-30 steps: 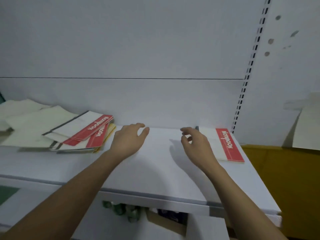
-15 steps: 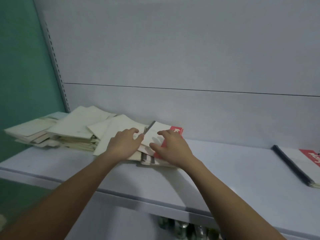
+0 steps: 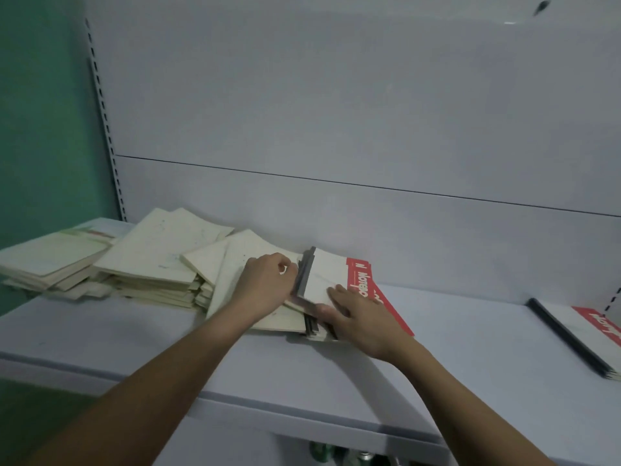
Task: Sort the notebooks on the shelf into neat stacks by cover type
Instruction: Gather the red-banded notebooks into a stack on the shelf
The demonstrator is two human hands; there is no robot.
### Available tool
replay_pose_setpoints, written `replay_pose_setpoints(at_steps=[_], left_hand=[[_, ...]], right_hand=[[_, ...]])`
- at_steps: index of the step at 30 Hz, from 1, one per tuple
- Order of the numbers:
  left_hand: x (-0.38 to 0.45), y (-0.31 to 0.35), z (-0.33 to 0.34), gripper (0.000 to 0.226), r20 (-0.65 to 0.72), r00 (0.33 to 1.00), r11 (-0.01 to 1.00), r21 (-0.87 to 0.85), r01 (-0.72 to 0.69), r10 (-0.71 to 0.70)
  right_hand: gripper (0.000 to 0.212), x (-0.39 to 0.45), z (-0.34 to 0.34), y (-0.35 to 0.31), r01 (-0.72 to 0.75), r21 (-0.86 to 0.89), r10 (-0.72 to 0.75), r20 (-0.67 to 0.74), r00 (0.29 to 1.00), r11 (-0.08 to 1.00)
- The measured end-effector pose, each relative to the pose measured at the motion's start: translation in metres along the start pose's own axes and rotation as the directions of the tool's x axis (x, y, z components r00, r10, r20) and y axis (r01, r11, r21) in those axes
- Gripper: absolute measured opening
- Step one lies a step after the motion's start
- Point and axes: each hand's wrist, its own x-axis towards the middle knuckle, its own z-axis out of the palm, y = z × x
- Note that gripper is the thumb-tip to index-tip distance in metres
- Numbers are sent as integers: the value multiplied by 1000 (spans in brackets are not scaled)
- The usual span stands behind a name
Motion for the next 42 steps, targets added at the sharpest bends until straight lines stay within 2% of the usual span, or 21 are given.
replay_pose_setpoints(at_steps=[2, 3, 4, 5, 7, 8, 10, 12, 15, 18, 20, 22, 25, 28, 30, 31, 32, 34, 36, 39, 42], left_hand=[[2, 9, -7, 35, 13, 999, 994, -97, 42, -41], [2, 16, -11, 38, 52, 994, 974, -200, 106, -97], [2, 21, -14, 41, 137, 977, 918, -343, 201, -163], [2, 26, -16, 45, 272, 938, 810, -486, 327, -215], [2, 33, -21, 54, 543, 814, 534, -634, 559, -208], [2, 33, -24, 54, 612, 771, 424, -660, 620, -173], [0, 31, -27, 42, 654, 744, 324, -680, 657, -136], [-2, 26, -30, 29, 650, 743, 346, -668, 659, -161], [-2, 12, -34, 32, 633, 745, 414, -633, 655, -210], [6, 1, -46, 41, 531, 819, 506, -657, 560, -217], [12, -3, -57, 44, 466, 861, 504, -703, 501, -205], [15, -6, -65, 47, 430, 879, 502, -725, 472, -206], [15, -10, -70, 48, 418, 883, 520, -717, 465, -213], [11, -11, -67, 47, 421, 878, 511, -716, 475, -226], [10, -12, -63, 47, 412, 879, 503, -722, 476, -240], [9, -11, -61, 47, 409, 879, 499, -723, 477, -247], [8, -11, -60, 47, 401, 880, 494, -728, 475, -256], [7, -9, -62, 46, 370, 889, 486, -745, 457, -269], [8, -7, -64, 46, 325, 904, 481, -768, 424, -278], [9, -6, -66, 50, 285, 917, 527, -752, 395, -280], [6, -1, -59, 45, 363, 895, 562, -698, 445, -258]], right_hand=[[50, -3, -10, -8, -70, 271, 82, -34, 996, 960], [51, -4, -15, -13, -105, 407, 138, -52, 989, 907], [52, -4, -18, -16, -118, 498, 175, -70, 982, 859], [54, -5, -20, -20, -101, 542, 172, -81, 982, 834], [57, -6, -21, -31, -19, 555, 75, -79, 994, 832], [59, -7, -19, -37, 23, 522, 19, -74, 997, 853], [51, -7, -12, -46, 83, 406, -56, -79, 995, 910], [38, -5, -6, -49, 118, 312, -98, -77, 992, 943], [38, -1, -5, -46, 123, 317, -130, 2, 992, 940], [44, 11, -11, -35, 6, 411, 41, -105, 994, 912], [48, 21, -12, -21, -108, 394, 167, -117, 979, 913], [56, 25, -9, -7, -167, 256, 177, -16, 984, 952], [56, 23, -4, 0, -147, 86, 137, 109, 985, 985], [48, 23, 3, 0, -140, -2, 140, 19, 990, 990], [42, 20, 4, -1, -63, -185, 58, -31, 998, 981], [38, 18, 4, -1, -19, -211, 11, -42, 999, 977], [33, 18, 3, 2, 5, -200, -14, -41, 999, 980], [31, 15, -5, 3, -103, 3, 103, -33, 994, 995], [41, 16, -15, 7, -202, 217, 228, -103, 968, 955], [55, 16, -24, 6, -173, 448, 310, -252, 917, 877], [66, 12, -30, -10, -105, 498, 280, -290, 915, 861]])
